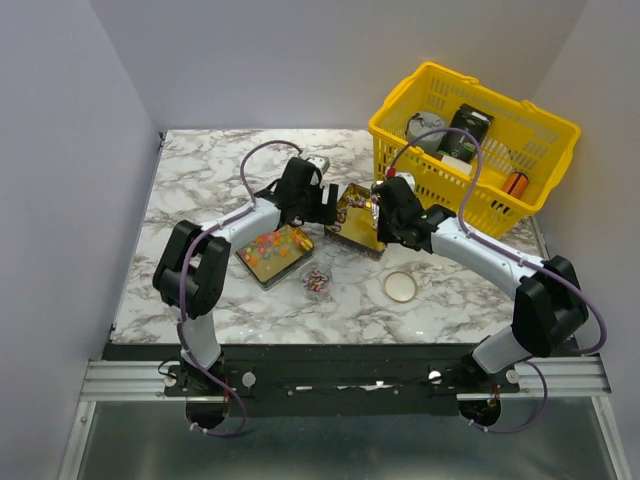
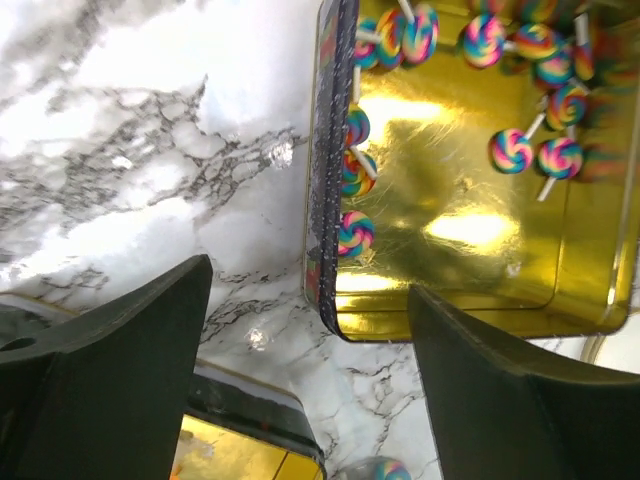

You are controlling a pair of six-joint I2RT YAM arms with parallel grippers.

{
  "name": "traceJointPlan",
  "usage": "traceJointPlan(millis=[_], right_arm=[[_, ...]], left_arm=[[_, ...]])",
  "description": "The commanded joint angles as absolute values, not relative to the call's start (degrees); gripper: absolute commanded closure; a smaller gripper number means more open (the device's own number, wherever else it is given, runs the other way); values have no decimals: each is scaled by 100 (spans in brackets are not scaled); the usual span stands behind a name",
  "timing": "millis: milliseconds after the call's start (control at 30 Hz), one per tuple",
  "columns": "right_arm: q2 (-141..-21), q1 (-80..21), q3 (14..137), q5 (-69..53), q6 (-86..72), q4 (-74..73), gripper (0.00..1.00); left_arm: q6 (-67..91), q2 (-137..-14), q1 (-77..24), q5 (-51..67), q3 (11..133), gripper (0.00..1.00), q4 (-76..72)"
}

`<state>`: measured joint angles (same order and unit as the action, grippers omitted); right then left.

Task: Pack the candies
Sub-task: Scoop the fake candies from the storage box.

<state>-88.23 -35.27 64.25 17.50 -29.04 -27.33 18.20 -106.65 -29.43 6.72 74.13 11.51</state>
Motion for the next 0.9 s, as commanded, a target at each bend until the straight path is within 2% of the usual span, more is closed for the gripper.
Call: traceJointPlan(millis=[0, 300, 567, 700, 867], right_arm=[[-8473, -3612, 6636, 1433, -2751, -3365, 99], [-7788, -3998, 6627, 924, -2303, -4218, 99], [-7445, -4763, 6697, 458, -2329, -5096, 99], [-7453, -5017, 6863, -628, -2644, -5614, 99], [-7541, -5238, 7136, -1317, -2900, -5862, 99]], left_arm=[[1872, -9880, -2927, 492, 7181, 1, 712], [1767, -8948, -2865, -272, 6821, 1, 993], [1635, -8228, -2742, -940, 6188, 1, 1432], [1652, -8008, -2611, -967, 5986, 1, 1503], [1652, -7954, -2584, -975, 5924, 1, 1486]])
